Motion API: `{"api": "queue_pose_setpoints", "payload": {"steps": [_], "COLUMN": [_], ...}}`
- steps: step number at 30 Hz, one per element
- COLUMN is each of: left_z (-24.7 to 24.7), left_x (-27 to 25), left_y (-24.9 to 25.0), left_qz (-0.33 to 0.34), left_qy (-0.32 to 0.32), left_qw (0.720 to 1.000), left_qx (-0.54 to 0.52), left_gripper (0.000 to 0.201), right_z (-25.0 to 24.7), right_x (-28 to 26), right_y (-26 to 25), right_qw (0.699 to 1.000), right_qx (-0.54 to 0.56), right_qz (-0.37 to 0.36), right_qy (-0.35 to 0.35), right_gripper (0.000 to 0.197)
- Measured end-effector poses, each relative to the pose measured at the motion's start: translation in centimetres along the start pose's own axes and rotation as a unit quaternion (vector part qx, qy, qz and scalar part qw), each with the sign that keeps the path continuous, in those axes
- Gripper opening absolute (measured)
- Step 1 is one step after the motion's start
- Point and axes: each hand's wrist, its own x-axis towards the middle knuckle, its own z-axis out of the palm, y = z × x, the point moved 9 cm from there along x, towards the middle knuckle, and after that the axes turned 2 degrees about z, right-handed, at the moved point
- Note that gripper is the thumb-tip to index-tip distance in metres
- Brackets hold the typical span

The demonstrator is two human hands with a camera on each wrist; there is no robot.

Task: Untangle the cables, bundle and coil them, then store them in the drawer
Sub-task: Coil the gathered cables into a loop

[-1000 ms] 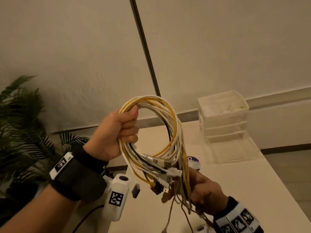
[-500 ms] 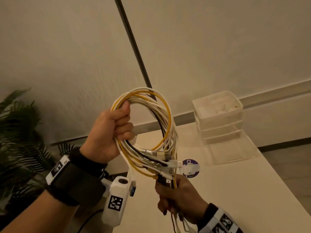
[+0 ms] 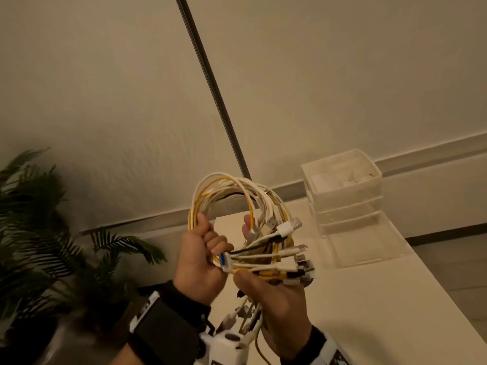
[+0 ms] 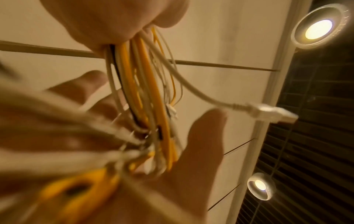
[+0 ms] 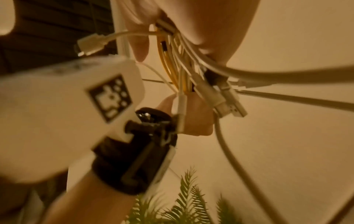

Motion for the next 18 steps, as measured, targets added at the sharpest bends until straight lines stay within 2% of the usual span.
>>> {"api": "queue_pose_setpoints", "payload": {"steps": [3, 5, 7, 8, 9, 11, 12, 14, 16, 18], "left_z": [-2.0, -2.4, -3.6, -4.4, -4.9, -5.0, -5.2, -6.5, -7.7, -8.7], "left_x": [-0.8, -0.9, 0.0, 0.2, 0.4, 0.2, 0.1, -0.2, -0.2, -0.2], "left_y": [-1.4, -1.3, -1.9, -1.9, -2.0, -2.8, -3.2, -3.3, -3.2, -2.9], "left_qz": [0.052, 0.09, 0.048, 0.036, 0.03, 0.013, 0.009, 0.017, 0.014, -0.015], "left_qy": [0.015, 0.019, 0.072, 0.105, 0.124, 0.102, 0.089, 0.124, 0.118, 0.083], "left_qw": [0.994, 0.987, 0.994, 0.993, 0.991, 0.992, 0.99, 0.982, 0.981, 0.971], "left_qx": [0.092, 0.128, 0.068, 0.043, 0.035, 0.071, 0.107, 0.14, 0.152, 0.223], "left_gripper": [0.036, 0.04, 0.043, 0.043, 0.043, 0.048, 0.053, 0.048, 0.037, 0.026], "right_z": [0.0, -0.2, 0.7, 1.3, 1.5, 0.7, -0.4, -1.9, -3.3, -4.2], "right_x": [0.3, 0.1, -0.5, -1.0, -1.0, -0.1, 0.3, 0.8, 1.1, 1.9], "right_y": [0.5, 1.6, 2.0, 2.5, 3.0, 3.0, 3.2, 3.4, 3.8, 3.6], "right_qw": [1.0, 0.999, 0.981, 0.964, 0.954, 0.978, 0.989, 0.989, 0.98, 0.978], "right_qx": [0.015, -0.014, -0.146, -0.191, -0.217, -0.158, -0.106, -0.042, -0.024, -0.021], "right_qz": [0.01, 0.05, 0.091, 0.117, 0.128, 0.109, 0.102, 0.112, 0.16, 0.189], "right_qy": [0.003, -0.014, -0.094, -0.142, -0.16, -0.081, -0.013, 0.088, 0.115, 0.09], "right_gripper": [0.071, 0.063, 0.056, 0.059, 0.055, 0.026, 0.021, 0.008, 0.018, 0.029]}}
